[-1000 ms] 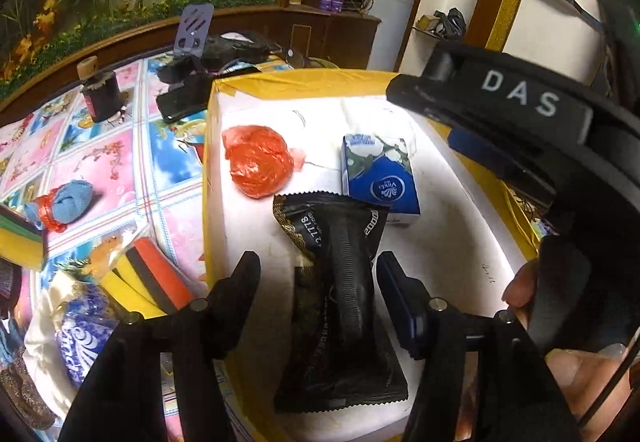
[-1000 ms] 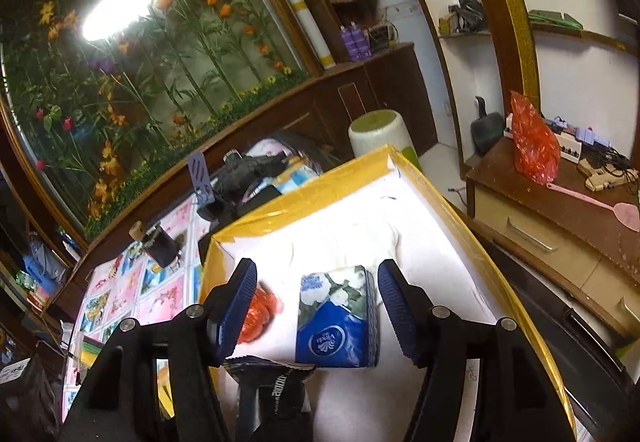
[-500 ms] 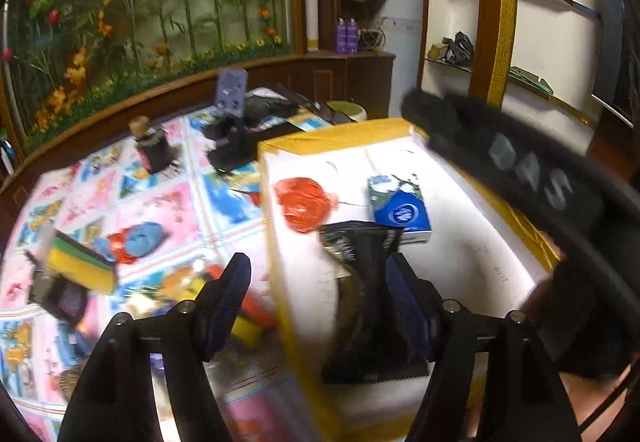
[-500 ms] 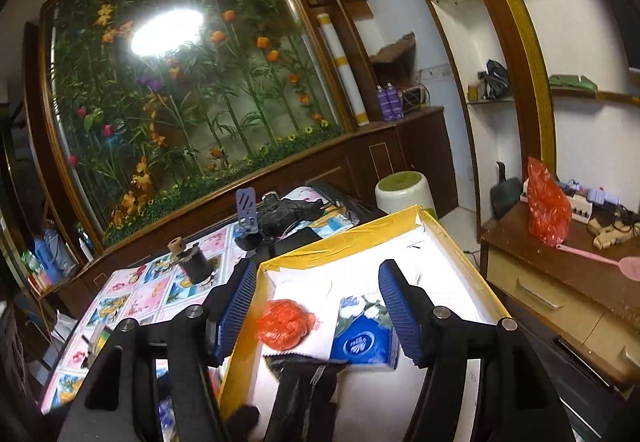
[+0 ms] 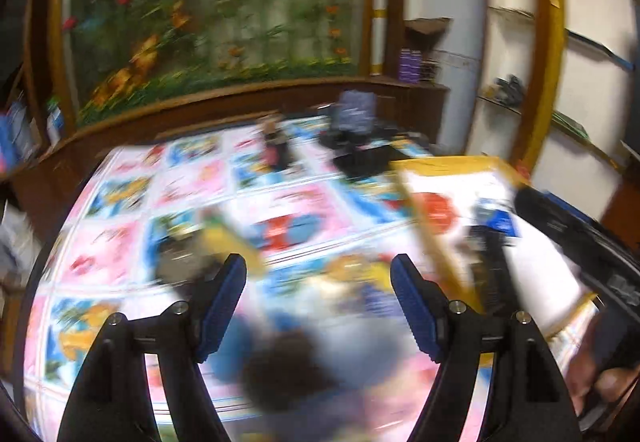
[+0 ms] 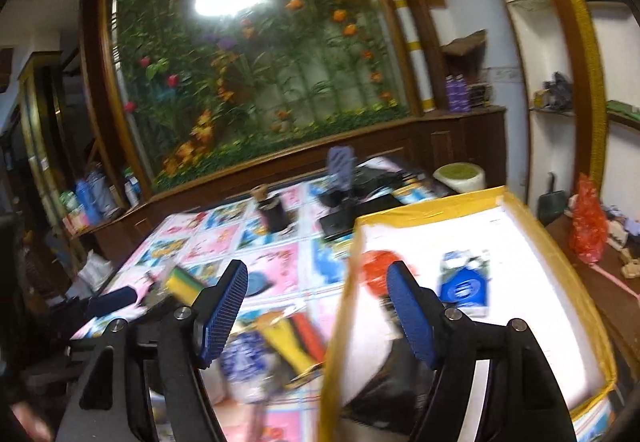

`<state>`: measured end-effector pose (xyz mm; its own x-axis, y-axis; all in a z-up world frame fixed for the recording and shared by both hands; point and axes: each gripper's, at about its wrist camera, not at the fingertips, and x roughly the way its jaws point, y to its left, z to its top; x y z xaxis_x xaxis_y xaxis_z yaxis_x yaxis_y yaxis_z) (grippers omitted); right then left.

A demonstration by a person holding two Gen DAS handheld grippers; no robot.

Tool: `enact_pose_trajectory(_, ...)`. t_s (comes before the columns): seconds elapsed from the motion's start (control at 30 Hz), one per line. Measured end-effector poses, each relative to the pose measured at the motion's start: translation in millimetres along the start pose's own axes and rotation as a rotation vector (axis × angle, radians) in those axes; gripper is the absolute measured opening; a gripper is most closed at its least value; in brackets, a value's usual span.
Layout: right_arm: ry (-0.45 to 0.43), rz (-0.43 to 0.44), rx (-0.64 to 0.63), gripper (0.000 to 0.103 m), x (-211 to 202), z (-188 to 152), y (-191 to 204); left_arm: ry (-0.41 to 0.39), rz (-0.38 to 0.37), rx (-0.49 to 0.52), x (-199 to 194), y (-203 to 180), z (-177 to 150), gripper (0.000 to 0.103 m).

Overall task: Organize soft objects
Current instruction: 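Lower the black packet into the box and open the left tool, then grasp the grey knit beanie with the left tool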

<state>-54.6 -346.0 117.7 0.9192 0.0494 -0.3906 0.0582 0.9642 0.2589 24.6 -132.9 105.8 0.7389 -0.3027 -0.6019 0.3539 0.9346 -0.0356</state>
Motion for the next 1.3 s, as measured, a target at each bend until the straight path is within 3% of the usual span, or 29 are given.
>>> enact_pose_trajectory(0.17,0.177,0.191,0.032,0.076,30,-11,25,0.086,0.039,-0.078,4,74,-10,0.074)
enact_pose_trajectory(0.3,0.294,0.235,0.073,0.076,57,-27,34,0.16,-0.016,-0.106,6,102,-27,0.074)
enact_pose_trajectory(0.4,0.334,0.252,0.058,0.076,67,-39,41,0.186,-0.069,-0.073,3,96,-36,0.074)
enact_pose_trajectory(0.5,0.323,0.255,0.033,0.076,68,-45,52,0.2,-0.139,0.004,1,77,-40,0.074)
enact_pose_trajectory(0.63,0.292,0.253,0.01,0.076,68,-47,54,0.215,-0.167,0.089,3,52,-47,0.074)
enact_pose_trajectory(0.9,0.243,0.275,0.05,0.076,58,-41,42,0.235,-0.176,0.175,15,22,-59,0.073)
enact_pose_trajectory(0.93,0.243,0.279,0.058,0.076,58,-41,40,0.247,-0.166,0.183,20,20,-60,0.069)
enact_pose_trajectory(0.97,0.241,0.285,0.062,0.076,57,-40,39,0.263,-0.154,0.186,25,19,-61,0.061)
enact_pose_trajectory(1.1,0.24,0.309,0.05,0.076,55,-41,41,0.302,-0.131,0.172,44,18,-60,0.056)
enact_pose_trajectory(1.13,0.24,0.314,0.045,0.076,54,-41,42,0.318,-0.133,0.156,48,20,-59,0.044)
enact_pose_trajectory(1.3,0.234,0.36,0.027,0.08,48,-43,46,0.283,-0.129,0.057,38,44,-49,0.043)
